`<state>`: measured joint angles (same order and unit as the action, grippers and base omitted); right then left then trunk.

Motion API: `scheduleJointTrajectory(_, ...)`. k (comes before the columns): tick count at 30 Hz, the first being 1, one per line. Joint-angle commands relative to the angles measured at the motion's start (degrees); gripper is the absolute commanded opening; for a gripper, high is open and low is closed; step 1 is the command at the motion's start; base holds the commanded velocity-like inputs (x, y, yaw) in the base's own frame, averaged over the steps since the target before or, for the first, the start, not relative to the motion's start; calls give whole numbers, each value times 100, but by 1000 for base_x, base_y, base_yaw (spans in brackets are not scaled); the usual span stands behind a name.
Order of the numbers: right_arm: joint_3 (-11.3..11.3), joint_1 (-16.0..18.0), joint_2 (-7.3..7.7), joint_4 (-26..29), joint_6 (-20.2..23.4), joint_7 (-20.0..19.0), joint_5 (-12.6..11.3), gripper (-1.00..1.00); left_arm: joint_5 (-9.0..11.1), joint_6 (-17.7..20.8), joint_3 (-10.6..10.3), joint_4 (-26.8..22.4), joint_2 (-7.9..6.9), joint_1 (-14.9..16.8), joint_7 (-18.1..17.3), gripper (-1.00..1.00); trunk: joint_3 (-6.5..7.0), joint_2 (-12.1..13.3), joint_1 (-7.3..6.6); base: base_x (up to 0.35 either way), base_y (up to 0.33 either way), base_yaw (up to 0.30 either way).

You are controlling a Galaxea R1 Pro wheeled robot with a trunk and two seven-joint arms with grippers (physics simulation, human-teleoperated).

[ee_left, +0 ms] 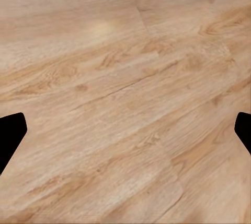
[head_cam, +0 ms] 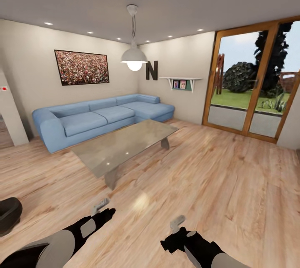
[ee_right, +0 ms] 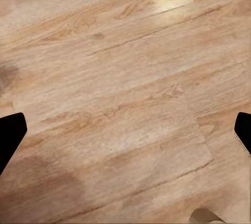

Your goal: Place each of the two pumpkins and all three candles from the living room inside a cabinet in the living room (use any cabinet), then make sure every cabinet is closed, and position the cauldron so it is next to a table in the living room.

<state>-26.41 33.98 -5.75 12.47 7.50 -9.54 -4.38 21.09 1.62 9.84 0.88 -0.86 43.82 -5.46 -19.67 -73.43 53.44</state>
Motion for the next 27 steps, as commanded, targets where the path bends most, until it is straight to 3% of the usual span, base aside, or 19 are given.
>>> scheduleJointTrajectory(1, -28, 3, 3, 10, 32, -4, -45, 100, 18, 17, 45, 9, -2, 6, -26, 100, -7, -4, 3, 277, -87, 73)
scheduleJointTrajectory(9, -23, 3, 3, 10, 32, -6, -45, 100, 18, 16, 45, 9, -2, 4, -26, 100, -7, -4, 3, 253, -64, 24)
scheduleJointTrajectory(27, -22, 3, 3, 10, 32, -4, -45, 100, 18, 14, 45, 9, -2, 6, -26, 100, -12, -4, 3, 17, -3, 65)
